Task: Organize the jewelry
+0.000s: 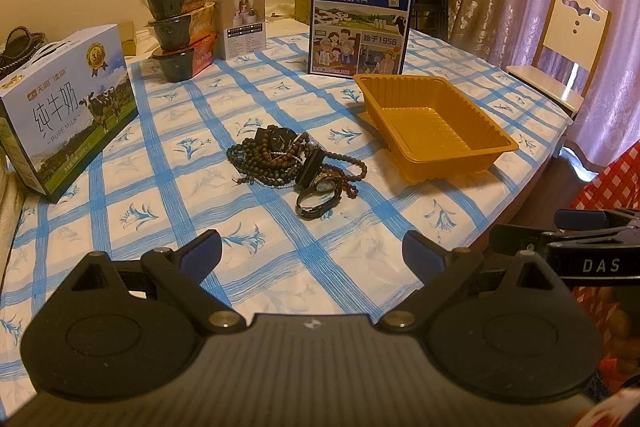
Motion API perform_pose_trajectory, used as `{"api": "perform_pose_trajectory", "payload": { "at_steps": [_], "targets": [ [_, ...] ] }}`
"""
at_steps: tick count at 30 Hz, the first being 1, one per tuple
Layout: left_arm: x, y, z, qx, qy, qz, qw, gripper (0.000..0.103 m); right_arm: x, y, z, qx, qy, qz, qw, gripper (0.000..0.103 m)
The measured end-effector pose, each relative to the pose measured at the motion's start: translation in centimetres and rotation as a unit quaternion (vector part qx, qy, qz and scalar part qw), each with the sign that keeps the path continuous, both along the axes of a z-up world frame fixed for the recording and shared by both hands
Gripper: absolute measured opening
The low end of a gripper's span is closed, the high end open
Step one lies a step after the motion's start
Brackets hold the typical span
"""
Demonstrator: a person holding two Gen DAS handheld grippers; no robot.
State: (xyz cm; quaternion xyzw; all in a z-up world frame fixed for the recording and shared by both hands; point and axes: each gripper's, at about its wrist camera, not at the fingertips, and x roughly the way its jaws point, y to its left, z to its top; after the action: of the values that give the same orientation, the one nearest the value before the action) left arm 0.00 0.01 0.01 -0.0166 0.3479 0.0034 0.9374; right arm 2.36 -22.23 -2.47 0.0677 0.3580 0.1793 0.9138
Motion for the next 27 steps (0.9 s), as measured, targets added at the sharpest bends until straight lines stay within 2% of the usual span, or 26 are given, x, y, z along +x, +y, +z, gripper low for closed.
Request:
{"api": "perform_pose_trajectory", "payload": {
  "at_steps": [27],
  "targets": [
    [0.0, 0.01, 0.0, -0.001, -0.001, 0.0, 1.0, 0.096, 0.13, 0.17, 0.2, 0.0, -0.002, 0.0, 1.0, 0.103]
  ]
}}
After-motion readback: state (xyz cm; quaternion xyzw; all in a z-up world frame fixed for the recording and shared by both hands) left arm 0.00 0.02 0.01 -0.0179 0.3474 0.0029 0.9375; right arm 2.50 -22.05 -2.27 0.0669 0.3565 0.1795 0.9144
